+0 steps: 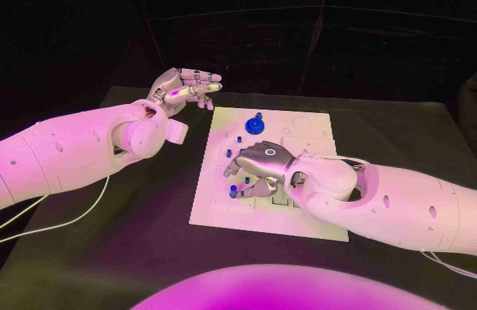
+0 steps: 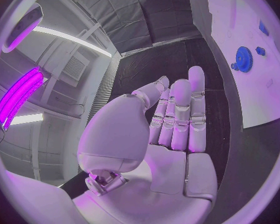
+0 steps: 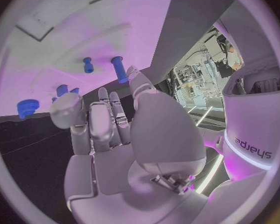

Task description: Assemble the parts on the task board

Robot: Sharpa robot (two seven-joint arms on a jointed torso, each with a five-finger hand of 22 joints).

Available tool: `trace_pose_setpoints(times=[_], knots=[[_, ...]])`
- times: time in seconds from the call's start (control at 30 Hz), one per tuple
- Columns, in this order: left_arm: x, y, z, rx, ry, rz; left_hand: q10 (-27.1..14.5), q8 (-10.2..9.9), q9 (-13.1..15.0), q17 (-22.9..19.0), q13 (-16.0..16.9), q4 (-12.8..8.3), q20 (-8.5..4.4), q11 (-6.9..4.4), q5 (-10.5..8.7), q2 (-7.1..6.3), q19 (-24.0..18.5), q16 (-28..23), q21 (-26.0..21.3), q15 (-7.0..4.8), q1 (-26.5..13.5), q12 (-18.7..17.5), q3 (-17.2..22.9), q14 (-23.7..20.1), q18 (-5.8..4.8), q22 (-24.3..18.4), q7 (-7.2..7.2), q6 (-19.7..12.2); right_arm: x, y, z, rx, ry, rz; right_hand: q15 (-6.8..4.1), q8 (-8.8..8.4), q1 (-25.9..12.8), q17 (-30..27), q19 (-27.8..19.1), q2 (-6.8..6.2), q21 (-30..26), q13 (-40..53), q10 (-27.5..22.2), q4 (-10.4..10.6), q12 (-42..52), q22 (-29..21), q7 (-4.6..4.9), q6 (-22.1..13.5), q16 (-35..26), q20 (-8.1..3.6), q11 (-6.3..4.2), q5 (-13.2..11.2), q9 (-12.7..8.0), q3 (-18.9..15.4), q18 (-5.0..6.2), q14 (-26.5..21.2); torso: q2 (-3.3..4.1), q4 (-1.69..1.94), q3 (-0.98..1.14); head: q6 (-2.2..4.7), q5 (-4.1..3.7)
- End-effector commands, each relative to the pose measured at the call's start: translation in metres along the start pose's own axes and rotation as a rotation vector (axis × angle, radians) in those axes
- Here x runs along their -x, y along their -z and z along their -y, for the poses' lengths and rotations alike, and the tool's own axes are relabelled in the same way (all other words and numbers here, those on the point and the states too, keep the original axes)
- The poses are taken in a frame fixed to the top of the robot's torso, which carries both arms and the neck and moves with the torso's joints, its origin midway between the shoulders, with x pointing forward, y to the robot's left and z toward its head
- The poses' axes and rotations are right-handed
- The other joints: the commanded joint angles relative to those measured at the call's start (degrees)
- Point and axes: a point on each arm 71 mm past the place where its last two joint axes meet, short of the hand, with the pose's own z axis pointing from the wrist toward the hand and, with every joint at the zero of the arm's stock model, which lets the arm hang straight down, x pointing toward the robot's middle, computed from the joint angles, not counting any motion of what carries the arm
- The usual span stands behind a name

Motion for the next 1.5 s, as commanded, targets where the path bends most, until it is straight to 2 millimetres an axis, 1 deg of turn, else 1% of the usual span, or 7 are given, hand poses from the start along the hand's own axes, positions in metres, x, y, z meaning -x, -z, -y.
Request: trace_pose_setpoints(times=[0.03, 0.17, 0.3, 0.43, 0.57, 0.87, 1.5], knots=[[0.000, 0.000, 0.001, -0.003, 0.007, -0.008, -0.28, 0.29, -0.05, -0.05, -0.08, 0.07, 0.07, -0.05, 0.13, 0.07, -0.44, -0.11, -0.36, -0.08, 0.56, 0.17, -0.26, -0.46, 0.75, -0.05, 0.02, -0.51, 0.011, 0.014, 0.011, -0.045, -0.141, 0.097, -0.02, -0.04, 0.56, -0.92, -0.42, 0.15, -0.71, 0.27, 1.20, 1.19, 1.44, -0.93, 0.44, -0.46, -0.79, 0.07, -0.37, -0.03, 0.01, -1.56, 1.04, 0.54, -0.25, -0.08, -0.09, 0.41, -0.80], [0.000, 0.000, 0.001, -0.003, 0.007, -0.008, -0.28, 0.29, -0.05, -0.05, -0.08, 0.07, 0.07, -0.05, 0.13, 0.07, -0.44, -0.11, -0.36, -0.08, 0.56, 0.17, -0.26, -0.46, 0.75, -0.05, 0.02, -0.51, 0.026, 0.042, 0.039, -0.175, -0.326, 0.124, -0.59, 1.53, -0.45, 1.29, 0.64, 1.33, 0.81, 2.39, 10.29, 3.21, 7.21, 1.49, 1.44, 2.67, 0.53, -0.36, -1.06, 0.90, 0.66, -2.85, 0.61, 1.19, -0.48, -0.24, -0.20, 0.87, -1.78], [0.001, 0.001, 0.001, -0.001, 0.006, -0.007, -0.28, 0.29, -0.05, -0.05, -0.08, 0.07, 0.07, -0.05, 0.13, 0.07, -0.44, -0.11, -0.36, -0.08, 0.56, 0.17, -0.26, -0.46, 0.75, -0.05, 0.02, -0.51, 0.035, 0.076, 0.068, -0.336, -0.469, 0.109, -2.93, 4.75, -1.84, 7.24, 3.49, 1.64, 5.63, 10.02, 21.64, 4.74, 19.00, 8.68, -1.00, 6.88, 4.44, -2.46, -3.97, 2.49, 1.66, -4.92, -0.60, 2.63, -0.86, -0.82, -0.24, 1.35, -2.79], [0.001, 0.002, 0.001, 0.001, 0.007, -0.010, -0.31, 0.30, -0.05, -0.07, -0.09, 0.06, 0.07, -0.04, 0.13, 0.06, -0.45, -0.11, -0.37, -0.08, 0.56, 0.19, -0.30, -0.48, 0.75, -0.05, 0.02, -0.53, 0.035, 0.102, 0.087, -0.442, -0.490, 0.065, -3.52, 7.77, -3.64, 9.50, 4.19, 3.21, 7.57, 39.56, 20.43, 6.81, 45.15, 11.45, -1.81, 7.33, 6.15, -3.53, -4.62, 4.79, 2.52, -8.39, -1.02, 2.82, -1.04, -1.13, -0.36, 1.74, -4.58], [0.000, 0.003, 0.001, 0.001, 0.009, -0.013, -0.31, 0.30, -0.05, -0.07, -0.09, 0.06, 0.07, -0.04, 0.13, 0.06, -0.45, -0.11, -0.37, -0.08, 0.56, 0.19, -0.30, -0.48, 0.75, -0.05, 0.02, -0.53, 0.034, 0.122, 0.101, -0.532, -0.473, 0.042, -3.92, 10.07, -3.19, 12.17, 4.61, 4.84, 8.86, 54.27, 21.49, 7.66, 57.00, 13.50, -1.97, 7.04, 7.72, -3.30, -4.89, 4.99, 3.48, -10.32, -1.49, 3.13, -1.18, -1.57, -0.40, 2.03, -6.29], [-0.001, 0.007, -0.001, 0.007, 0.010, -0.020, -0.32, 0.33, -0.04, -0.09, -0.09, 0.08, 0.08, -0.04, 0.12, 0.06, -0.46, -0.10, -0.37, -0.06, 0.52, 0.24, -0.35, -0.49, 0.74, -0.05, 0.02, -0.53, 0.028, 0.151, 0.112, -0.703, -0.407, -0.006, -3.95, 13.40, -5.72, 15.89, 5.24, 5.52, 10.42, 68.86, 25.48, 11.22, 68.24, 16.06, -2.53, 6.53, 9.76, -3.58, -5.15, 7.06, 5.73, -14.22, -1.82, 3.59, -1.39, -2.39, -0.24, 2.27, -7.49], [-0.001, 0.008, -0.002, 0.009, 0.010, -0.021, -0.33, 0.35, -0.04, -0.11, -0.08, 0.11, 0.09, -0.03, 0.13, 0.06, -0.47, -0.08, -0.38, -0.05, 0.45, 0.28, -0.42, -0.50, 0.74, -0.06, 0.03, -0.53, -0.002, 0.147, 0.102, -0.737, -0.379, -0.169, -3.68, 14.36, -8.40, 19.18, 5.92, 4.46, 11.85, 71.40, 25.99, 12.85, 69.62, 18.64, -2.24, 4.63, 11.35, -3.41, -4.96, 4.84, 7.08, -15.65, -2.32, 4.07, -1.24, -2.25, -0.24, 1.91, -7.87]])
